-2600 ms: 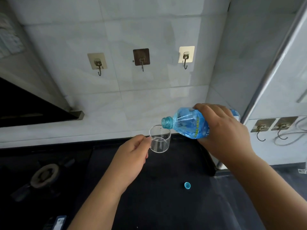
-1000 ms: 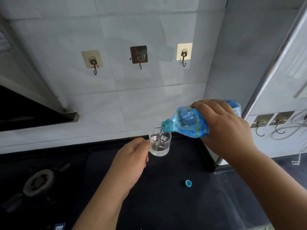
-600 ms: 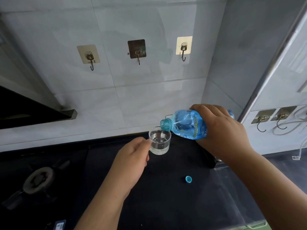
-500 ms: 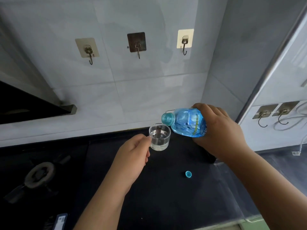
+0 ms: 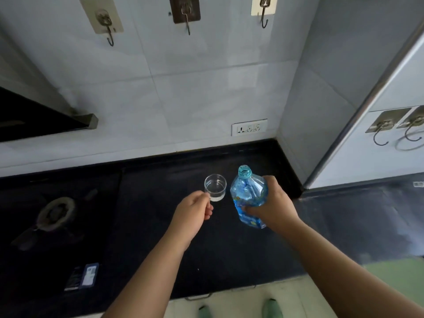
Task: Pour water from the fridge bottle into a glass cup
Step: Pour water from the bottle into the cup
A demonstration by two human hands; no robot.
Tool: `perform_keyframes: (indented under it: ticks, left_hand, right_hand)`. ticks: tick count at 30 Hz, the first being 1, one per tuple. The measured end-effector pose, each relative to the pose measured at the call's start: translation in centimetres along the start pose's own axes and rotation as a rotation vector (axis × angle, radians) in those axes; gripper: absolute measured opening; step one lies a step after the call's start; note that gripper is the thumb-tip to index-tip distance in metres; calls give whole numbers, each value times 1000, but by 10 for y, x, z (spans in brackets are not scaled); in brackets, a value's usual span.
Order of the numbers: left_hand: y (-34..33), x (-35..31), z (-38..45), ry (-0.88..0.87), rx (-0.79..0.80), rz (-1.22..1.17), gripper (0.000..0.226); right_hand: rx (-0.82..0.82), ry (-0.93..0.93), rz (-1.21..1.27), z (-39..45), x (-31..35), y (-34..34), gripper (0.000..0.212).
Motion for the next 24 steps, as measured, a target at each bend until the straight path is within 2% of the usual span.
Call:
perform_keyframes:
  ticks: [7,11,24]
  left_hand:
    - [-25,95,22,171,136,22,31]
    - [-41,136,31,271,165,-17,28]
    - [-89,176,79,399,230,-23,29]
  right_hand:
    - [138,-139,151,6,-52,-60,87]
    - [170,-155,194,2,-73,-82,85]
    - [254,-97,170,11,-81,-97,87]
Point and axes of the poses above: each hand's wrist, its own z-axis towards the middle knuckle, its own y-axis out of the back of the hand, x = y × z, the point moved 6 cm from there along z, towards the middle knuckle, and after that the axes turned 12 degrees about -y, right-handed, at the moved point
